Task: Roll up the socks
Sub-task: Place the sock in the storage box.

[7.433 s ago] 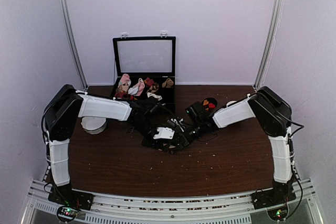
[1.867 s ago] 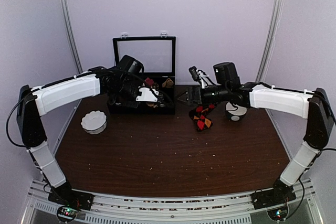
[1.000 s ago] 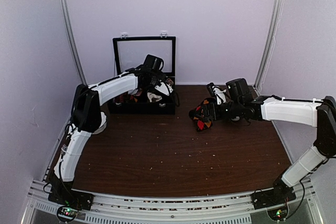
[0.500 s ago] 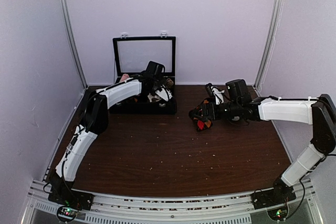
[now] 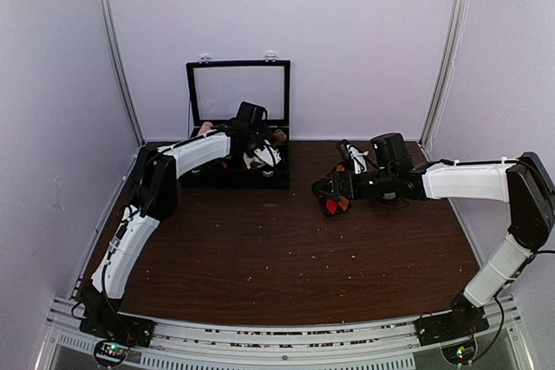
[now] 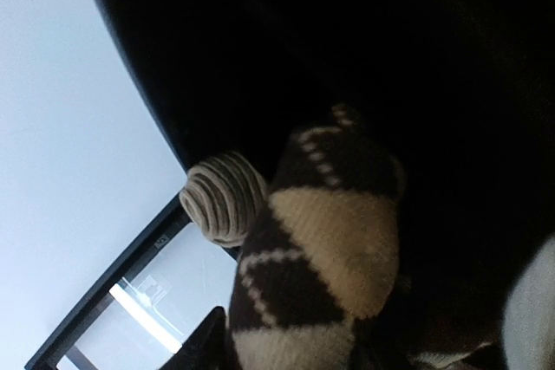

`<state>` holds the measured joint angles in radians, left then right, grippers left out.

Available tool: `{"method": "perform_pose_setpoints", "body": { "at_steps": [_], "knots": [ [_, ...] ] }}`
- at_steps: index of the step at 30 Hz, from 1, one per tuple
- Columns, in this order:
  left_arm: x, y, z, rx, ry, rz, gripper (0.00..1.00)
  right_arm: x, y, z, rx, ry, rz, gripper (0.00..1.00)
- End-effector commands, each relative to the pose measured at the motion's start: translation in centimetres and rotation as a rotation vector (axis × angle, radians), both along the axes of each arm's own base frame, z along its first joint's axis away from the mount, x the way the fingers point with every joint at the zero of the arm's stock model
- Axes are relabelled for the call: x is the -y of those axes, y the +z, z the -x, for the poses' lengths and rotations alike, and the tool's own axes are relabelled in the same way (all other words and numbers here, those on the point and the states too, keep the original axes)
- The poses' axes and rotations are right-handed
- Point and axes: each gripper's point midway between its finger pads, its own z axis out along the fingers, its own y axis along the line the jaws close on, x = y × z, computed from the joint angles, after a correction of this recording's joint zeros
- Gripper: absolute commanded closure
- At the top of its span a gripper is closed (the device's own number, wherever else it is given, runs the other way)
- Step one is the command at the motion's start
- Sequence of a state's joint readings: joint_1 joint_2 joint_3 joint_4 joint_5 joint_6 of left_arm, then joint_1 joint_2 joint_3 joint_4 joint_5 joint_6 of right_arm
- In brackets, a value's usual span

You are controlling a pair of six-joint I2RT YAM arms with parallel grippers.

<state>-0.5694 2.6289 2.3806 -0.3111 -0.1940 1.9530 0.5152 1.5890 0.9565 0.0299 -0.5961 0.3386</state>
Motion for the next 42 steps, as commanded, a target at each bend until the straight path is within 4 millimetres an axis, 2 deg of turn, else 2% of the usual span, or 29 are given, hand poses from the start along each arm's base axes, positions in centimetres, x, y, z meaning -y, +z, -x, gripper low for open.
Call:
{"method": "perform_pose_setpoints", "body": {
  "at_steps": [1, 4, 7, 8, 9, 17, 21, 24, 27, 32, 38, 42],
  "knots": [
    [1.1, 2.8, 0.0, 0.075, -0.092, 0.041, 0.48, 0.2, -0.3, -0.1, -0.009, -0.003, -0.029, 0.0],
    [1.3, 3.5, 0.0, 0.089, -0.104, 0.055, 0.45, 0.3, -0.2, -0.1, -0.012, -0.002, -0.043, 0.0],
    [1.6, 4.6, 0.0, 0.109, -0.109, 0.082, 0.36, 0.4, -0.3, -0.1, -0.015, -0.003, -0.047, 0.0],
    [1.6, 5.1, -0.1, 0.117, -0.107, 0.093, 0.1, 0.4, -0.3, -0.1, -0.018, -0.003, -0.05, 0.0],
    [1.6, 5.8, -0.1, 0.13, -0.109, 0.105, 0.03, 0.4, -0.3, -0.1, -0.019, -0.002, -0.053, 0.0],
    [0.8, 10.9, -1.0, 0.235, -0.094, 0.159, 0.02, 0.6, 0.3, -0.3, -0.021, -0.016, -0.069, 0.0],
    [-0.1, 12.3, -1.4, 0.262, -0.073, 0.174, 0.02, 0.7, 0.4, -0.4, -0.027, -0.022, -0.072, 0.0],
    [-0.6, 14.0, -2.1, 0.302, -0.048, 0.241, 0.02, 0.7, 0.3, -0.4, -0.034, -0.025, -0.075, 0.0],
    [-1.1, 15.0, -2.2, 0.272, -0.007, 0.312, 0.02, 0.7, 0.3, -0.3, -0.037, -0.028, -0.081, 0.0],
    [-1.3, 15.2, -1.6, 0.157, 0.065, 0.447, 0.02, 0.7, -0.2, -0.3, -0.049, -0.029, -0.087, 0.0],
    [0.7, 14.1, 1.8, -0.166, 0.222, 0.753, 0.02, 0.5, -1.0, -0.6, -0.064, -0.037, -0.103, 0.0],
    [1.2, 14.6, 4.4, -0.427, 0.377, 1.022, 0.02, 0.9, -1.9, -1.7, -0.058, -0.084, -0.062, 0.0]
  ]
}}
